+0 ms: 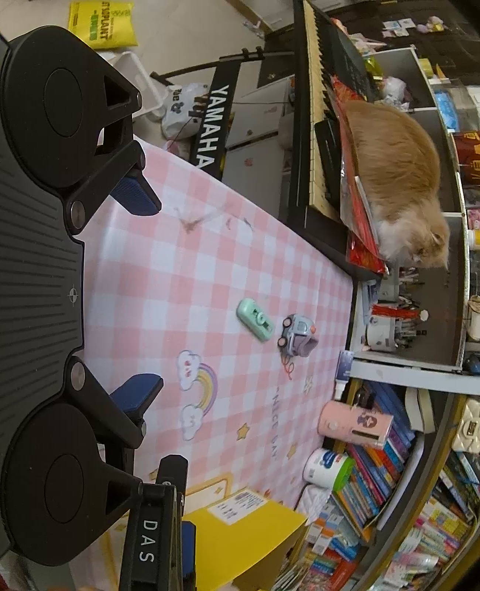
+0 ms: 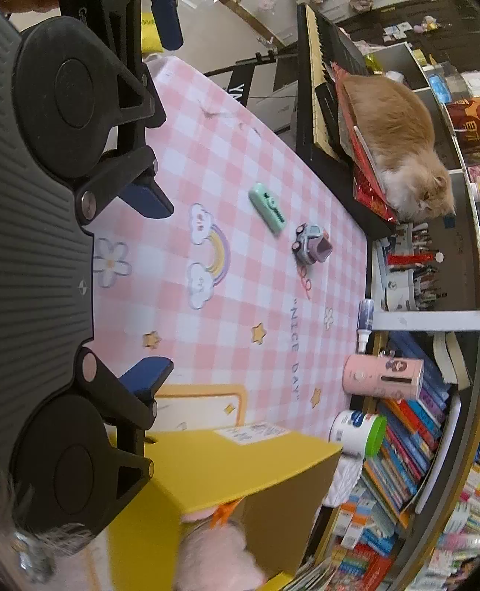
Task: Organize objects
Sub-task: 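Withdraw both tools from the box toward the toy car and green eraser, then grasp the grey toy car with the right gripper while the left grasps the mint-green eraser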
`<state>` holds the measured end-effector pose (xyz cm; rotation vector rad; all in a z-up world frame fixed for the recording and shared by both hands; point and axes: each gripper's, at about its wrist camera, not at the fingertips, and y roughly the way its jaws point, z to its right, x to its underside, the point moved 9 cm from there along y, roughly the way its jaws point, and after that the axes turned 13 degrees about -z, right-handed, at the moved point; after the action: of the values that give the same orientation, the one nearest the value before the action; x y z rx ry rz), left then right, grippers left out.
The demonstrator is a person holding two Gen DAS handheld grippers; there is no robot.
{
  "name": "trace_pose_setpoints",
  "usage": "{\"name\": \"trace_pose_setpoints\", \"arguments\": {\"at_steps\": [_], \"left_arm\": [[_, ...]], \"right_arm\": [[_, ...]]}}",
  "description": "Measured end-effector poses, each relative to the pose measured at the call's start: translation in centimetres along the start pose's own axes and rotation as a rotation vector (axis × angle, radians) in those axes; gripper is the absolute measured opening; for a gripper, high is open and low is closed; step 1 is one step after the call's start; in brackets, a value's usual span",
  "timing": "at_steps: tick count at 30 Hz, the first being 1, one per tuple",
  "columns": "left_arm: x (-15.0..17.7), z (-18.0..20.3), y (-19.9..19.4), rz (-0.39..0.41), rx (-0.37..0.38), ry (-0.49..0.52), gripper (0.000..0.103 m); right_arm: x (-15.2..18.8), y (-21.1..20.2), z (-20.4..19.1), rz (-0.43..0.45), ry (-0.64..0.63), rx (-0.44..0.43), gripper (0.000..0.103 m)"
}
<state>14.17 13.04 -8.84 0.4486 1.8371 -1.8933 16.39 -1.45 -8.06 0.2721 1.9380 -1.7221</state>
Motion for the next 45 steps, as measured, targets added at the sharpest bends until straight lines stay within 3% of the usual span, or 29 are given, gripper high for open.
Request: {"name": "trace_pose_setpoints", "arguments": {"at_steps": [12, 22, 27, 36, 42, 45], "left_arm": [[-5.7, 2.0, 4.2, -0.005, -0.019, 0.019, 0.079], [-10.1, 2.8, 8.3, -0.015, -0.045, 0.045, 0.079], [-11.3, 3.4, 10.2, -0.028, -0.047, 0.065, 0.078], [-12.0, 3.6, 13.3, -0.067, -0.042, 0.083, 0.061], [-12.0, 3.4, 14.3, -0.086, -0.025, 0.081, 0.059], [-12.0, 3.6, 14.8, -0.100, -0.010, 0.087, 0.045]], "right_arm": [[-6.5, 3.6, 1.7, -0.005, -0.005, -0.062, 0.069], [-11.9, 6.3, 2.1, 0.016, -0.025, -0.092, 0.067], [-14.0, 7.3, 2.1, 0.029, -0.038, -0.098, 0.067], [-16.5, 9.1, 2.4, 0.038, -0.059, -0.101, 0.067], [-17.5, 9.7, 2.8, 0.038, -0.063, -0.099, 0.067], [-17.7, 10.0, 2.8, 0.037, -0.066, -0.104, 0.068]]}}
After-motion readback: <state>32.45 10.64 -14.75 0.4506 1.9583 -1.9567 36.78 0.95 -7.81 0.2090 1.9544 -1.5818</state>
